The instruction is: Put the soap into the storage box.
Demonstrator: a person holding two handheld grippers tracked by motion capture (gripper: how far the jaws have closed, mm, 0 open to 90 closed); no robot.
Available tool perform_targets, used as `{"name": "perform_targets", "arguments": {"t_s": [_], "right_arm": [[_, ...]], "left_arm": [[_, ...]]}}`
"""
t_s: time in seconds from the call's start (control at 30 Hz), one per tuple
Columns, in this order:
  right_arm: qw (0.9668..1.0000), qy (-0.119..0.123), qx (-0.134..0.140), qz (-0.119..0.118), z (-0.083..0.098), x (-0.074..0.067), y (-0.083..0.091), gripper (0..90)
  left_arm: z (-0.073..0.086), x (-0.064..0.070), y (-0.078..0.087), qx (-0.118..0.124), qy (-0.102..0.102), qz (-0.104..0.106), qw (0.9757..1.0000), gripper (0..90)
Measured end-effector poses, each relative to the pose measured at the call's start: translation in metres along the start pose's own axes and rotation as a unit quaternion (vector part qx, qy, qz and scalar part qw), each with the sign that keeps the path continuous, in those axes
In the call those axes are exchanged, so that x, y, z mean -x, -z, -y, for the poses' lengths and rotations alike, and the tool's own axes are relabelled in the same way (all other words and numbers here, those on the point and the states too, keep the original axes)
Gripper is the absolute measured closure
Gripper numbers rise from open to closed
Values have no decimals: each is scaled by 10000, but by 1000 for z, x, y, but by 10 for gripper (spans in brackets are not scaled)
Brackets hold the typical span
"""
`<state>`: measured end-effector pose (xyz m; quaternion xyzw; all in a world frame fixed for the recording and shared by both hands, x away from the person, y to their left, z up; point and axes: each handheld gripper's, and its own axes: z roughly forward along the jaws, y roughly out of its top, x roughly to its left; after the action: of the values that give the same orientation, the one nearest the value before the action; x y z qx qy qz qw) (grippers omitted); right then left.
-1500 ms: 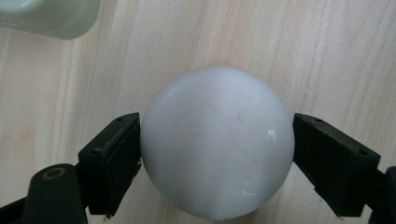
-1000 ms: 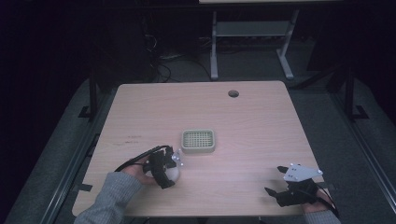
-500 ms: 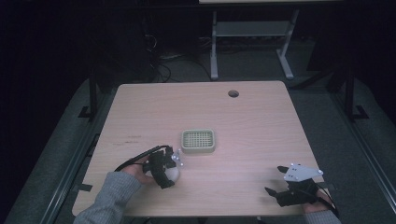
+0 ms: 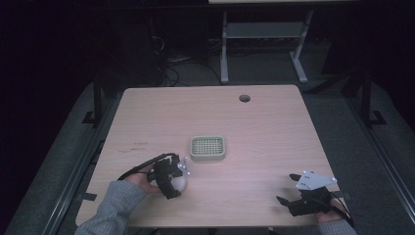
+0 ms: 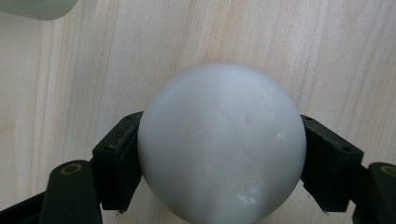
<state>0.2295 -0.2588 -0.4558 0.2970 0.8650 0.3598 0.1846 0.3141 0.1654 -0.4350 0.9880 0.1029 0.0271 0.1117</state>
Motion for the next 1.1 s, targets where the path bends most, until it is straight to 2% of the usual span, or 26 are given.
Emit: {"name": "perform_targets", "arguments": {"t_s": [0.27,0.4,0.7,0.93,1.1], "right_arm": [[10000,-39,-15,5,1,0,0,138],[10000,-31,-22,9,0,0,-1,138],[10000,-33,-18,30,1,1,0,138],[9999,-106,0,21,2,2,0,138],[9999,-112,2,23,2,2,-1,138]], "left_arm": [[2,-2,2,54,-20,90,9999,236],[2,-4,3,-19,-4,81,10000,237],[-8,-10,14,-31,-104,18,9999,237],[-16,-15,16,-125,-175,100,9997,236],[-21,-18,19,-80,-215,114,9997,236]]}}
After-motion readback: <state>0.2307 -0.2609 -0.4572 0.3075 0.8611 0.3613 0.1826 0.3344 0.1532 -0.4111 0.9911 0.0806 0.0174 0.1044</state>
